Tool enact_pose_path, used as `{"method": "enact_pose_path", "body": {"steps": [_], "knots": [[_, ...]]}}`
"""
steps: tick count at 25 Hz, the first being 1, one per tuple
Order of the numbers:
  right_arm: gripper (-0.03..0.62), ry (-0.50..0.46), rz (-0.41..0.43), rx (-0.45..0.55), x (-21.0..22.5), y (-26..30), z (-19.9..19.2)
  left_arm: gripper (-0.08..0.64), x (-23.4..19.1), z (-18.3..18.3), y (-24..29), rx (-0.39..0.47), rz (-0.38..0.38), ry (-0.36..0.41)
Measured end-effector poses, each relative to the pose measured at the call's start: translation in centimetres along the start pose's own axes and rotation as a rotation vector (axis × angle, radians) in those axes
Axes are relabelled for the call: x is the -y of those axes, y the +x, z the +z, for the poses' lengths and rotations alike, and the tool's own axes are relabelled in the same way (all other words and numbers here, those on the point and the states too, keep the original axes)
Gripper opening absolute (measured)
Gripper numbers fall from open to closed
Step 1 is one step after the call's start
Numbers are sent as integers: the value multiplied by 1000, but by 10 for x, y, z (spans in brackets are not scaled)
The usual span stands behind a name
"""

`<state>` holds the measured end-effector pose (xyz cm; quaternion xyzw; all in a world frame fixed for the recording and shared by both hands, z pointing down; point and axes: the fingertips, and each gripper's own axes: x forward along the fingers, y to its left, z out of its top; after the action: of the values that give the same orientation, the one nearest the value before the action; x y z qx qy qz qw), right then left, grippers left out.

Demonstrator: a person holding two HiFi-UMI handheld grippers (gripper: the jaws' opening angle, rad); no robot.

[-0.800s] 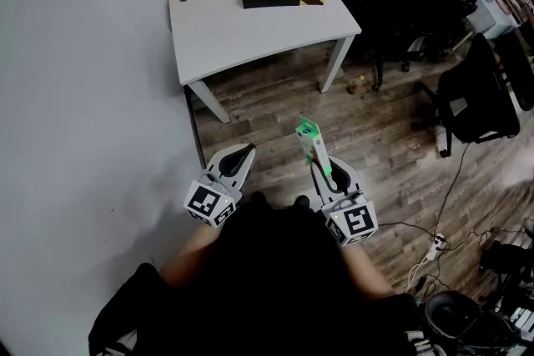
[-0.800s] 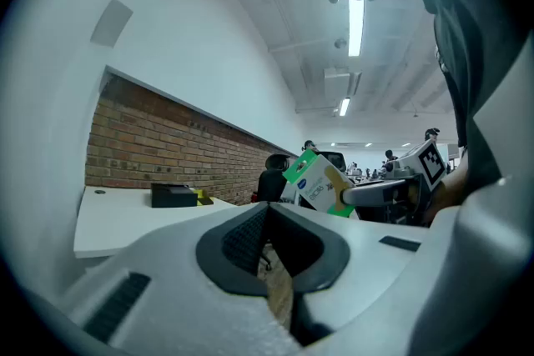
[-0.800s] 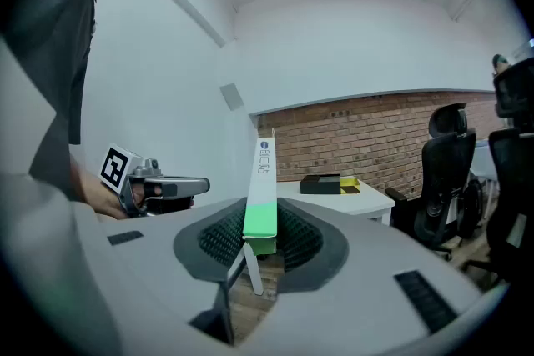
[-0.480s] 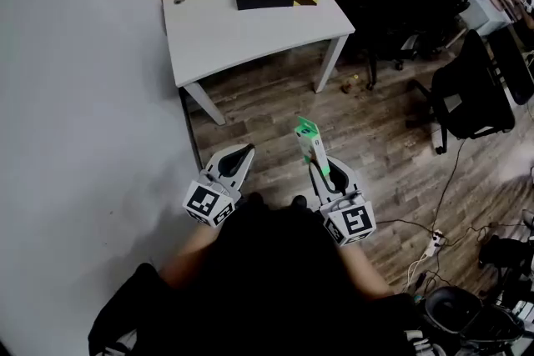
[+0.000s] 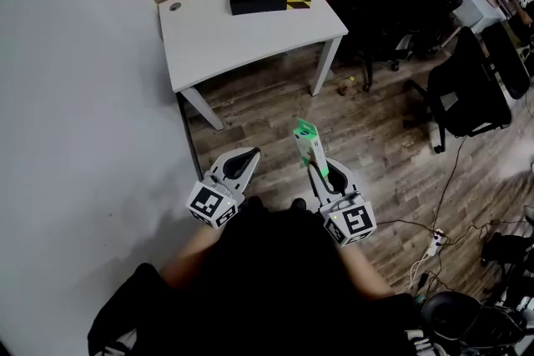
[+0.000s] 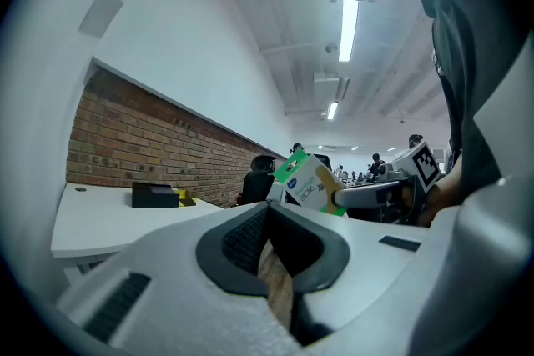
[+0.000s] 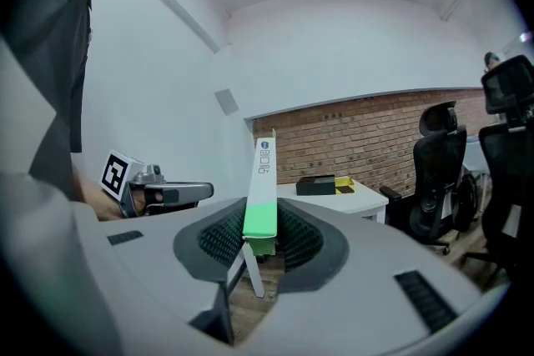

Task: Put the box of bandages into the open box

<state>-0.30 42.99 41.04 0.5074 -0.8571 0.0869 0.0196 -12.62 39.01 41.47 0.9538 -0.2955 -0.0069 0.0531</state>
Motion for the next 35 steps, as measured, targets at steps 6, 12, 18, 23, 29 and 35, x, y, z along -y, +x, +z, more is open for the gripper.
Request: {"method": "enact_pose_path", "body": {"steps": [6,12,18,23,29,35], "knots": [[92,-28,18,8,7,-6,5,15,12,3,15,-6,-22,11],[92,-26,36,3,22,-10,3,15,22,0,31,-16,-26,11],[92,-18,59,5,43,-14,6,15,22,1,44,-29,19,15],[92,-13,70,-6,67,-16,5,15,21,0,54,-39,73,18],[92,-9,106,-4,90,-13,-1,15,14,-9,50,-56,162,1],[92,7,114,-14,99,-7,-12,15,7,-26,40,-82,208,-30]]}}
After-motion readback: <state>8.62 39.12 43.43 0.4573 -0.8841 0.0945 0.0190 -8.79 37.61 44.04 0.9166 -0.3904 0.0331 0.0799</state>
